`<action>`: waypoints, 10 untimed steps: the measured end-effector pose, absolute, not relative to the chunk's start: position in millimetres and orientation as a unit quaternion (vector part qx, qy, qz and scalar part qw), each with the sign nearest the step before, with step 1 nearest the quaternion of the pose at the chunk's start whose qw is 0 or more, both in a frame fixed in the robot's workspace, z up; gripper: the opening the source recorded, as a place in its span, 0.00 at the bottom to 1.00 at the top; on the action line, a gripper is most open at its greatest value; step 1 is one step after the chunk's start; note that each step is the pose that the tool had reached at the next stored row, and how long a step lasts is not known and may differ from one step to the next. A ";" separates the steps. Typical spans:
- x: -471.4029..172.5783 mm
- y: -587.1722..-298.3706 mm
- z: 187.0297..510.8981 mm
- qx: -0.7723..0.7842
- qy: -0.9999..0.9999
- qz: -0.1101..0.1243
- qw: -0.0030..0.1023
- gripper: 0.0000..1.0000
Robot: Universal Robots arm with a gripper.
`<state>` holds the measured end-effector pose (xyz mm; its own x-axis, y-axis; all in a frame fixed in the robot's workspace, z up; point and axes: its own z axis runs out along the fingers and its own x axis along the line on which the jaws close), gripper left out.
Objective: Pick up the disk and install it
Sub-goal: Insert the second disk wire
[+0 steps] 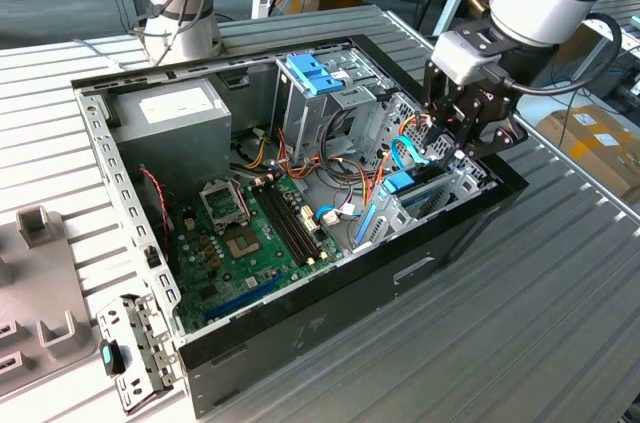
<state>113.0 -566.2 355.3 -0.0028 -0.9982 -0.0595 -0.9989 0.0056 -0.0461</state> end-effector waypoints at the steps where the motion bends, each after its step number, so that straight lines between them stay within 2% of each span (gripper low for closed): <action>1: 114.1 -565.0 355.3 -0.706 0.708 0.005 0.037 0.42; 10: 117.3 -558.2 360.3 -0.709 0.705 0.005 0.037 0.42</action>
